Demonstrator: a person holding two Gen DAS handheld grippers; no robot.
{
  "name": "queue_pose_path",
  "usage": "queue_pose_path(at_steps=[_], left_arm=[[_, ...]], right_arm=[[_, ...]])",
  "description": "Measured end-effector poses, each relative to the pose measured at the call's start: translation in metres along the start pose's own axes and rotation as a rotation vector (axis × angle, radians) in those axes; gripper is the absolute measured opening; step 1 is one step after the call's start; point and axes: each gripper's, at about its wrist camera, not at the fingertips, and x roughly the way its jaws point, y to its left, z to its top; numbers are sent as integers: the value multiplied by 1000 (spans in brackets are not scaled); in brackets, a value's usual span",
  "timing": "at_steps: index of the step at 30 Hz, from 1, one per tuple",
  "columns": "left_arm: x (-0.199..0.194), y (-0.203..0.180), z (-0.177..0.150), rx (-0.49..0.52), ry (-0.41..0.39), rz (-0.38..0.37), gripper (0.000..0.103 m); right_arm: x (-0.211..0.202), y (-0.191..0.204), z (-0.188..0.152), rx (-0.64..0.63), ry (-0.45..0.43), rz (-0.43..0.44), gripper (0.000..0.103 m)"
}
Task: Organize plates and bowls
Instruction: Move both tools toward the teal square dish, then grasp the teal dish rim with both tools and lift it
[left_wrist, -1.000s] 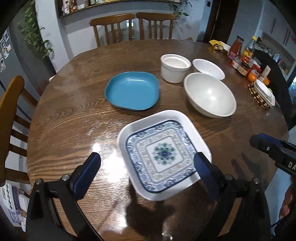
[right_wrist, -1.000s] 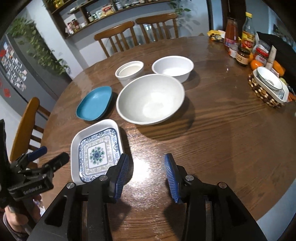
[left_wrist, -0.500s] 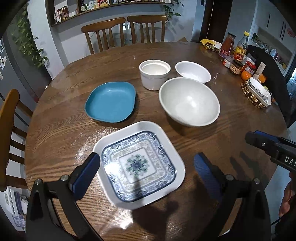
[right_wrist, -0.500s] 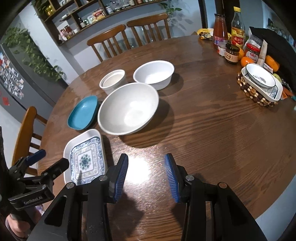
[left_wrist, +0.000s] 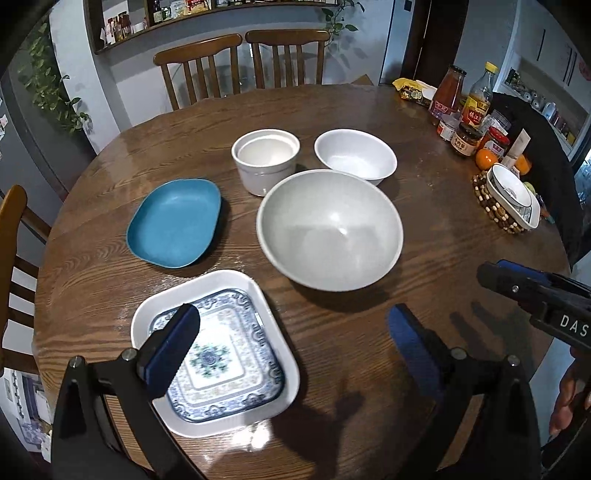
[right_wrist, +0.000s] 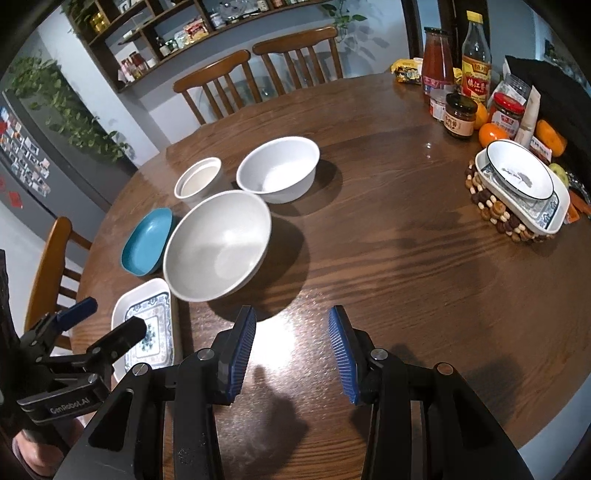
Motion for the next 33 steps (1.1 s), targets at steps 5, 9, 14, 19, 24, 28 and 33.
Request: queue_pose_path(at_steps=[5, 9, 14, 19, 24, 28, 33], left_arm=[[7, -9, 6, -19, 9, 20, 101], [14, -16, 9, -28, 20, 42, 101], [20, -15, 10, -44, 30, 74, 101], [18, 8, 21, -109, -18, 122, 101], [19, 59, 40, -234, -32, 197, 101], [25, 94, 55, -292, -29, 281, 101], [48, 133, 62, -340, 22, 333, 101]], right_arm=[[4, -9, 9, -19, 6, 24, 42], [10, -15, 16, -32, 11, 42, 42], [20, -22, 23, -39, 26, 74, 42], [26, -6, 35, -86, 35, 140, 42], [32, 31, 50, -165, 40, 217, 42], [47, 79, 70, -265, 43, 260, 42], [79, 129, 88, -343, 99, 299, 42]])
